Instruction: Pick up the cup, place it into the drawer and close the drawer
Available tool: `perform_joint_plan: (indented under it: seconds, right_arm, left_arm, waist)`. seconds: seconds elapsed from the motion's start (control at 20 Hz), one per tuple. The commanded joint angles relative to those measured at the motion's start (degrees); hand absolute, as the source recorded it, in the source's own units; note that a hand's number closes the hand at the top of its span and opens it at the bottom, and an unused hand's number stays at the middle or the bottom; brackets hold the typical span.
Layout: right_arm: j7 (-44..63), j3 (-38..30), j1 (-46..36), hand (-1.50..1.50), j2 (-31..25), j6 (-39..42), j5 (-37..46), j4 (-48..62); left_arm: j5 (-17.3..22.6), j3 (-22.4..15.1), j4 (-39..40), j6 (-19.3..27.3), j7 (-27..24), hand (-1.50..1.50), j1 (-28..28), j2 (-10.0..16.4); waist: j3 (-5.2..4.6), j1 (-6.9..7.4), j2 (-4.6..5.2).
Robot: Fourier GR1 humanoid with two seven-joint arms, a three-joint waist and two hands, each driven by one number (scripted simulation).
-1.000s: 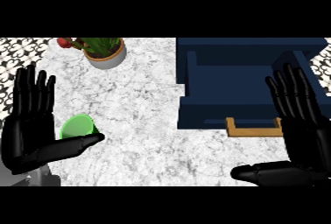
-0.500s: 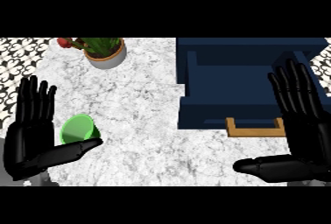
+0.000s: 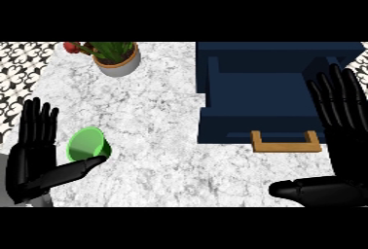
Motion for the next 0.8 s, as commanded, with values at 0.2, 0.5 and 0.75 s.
perform_joint_plan:
  seconds: [0.2, 0.5, 0.75]
  right_arm:
    - [-3.40, -1.43, 3.80, -1.50, -1.15, 4.27, -2.65, 1.11]
    - [2.77, -2.51, -4.14, -1.50, -1.21, 0.86, -2.13, 2.07]
    - [1.61, -1.86, -1.55, -1.50, -1.10, 2.05, -2.04, 0.47]
  left_arm:
    - [3.22, 6.05, 12.29, -2.13, -6.18, -1.50, -3.10, 2.71]
    - [0.62, 2.77, 15.43, -2.71, -12.75, -1.50, 0.66, 0.04]
    - [2.91, 6.36, 23.30, -5.49, -15.20, -1.50, -0.60, 2.91]
  waist:
    - [0.00, -0.17, 0.04]
    - [-0.01, 0.04, 0.00]
    - [-0.01, -0.03, 0.01]
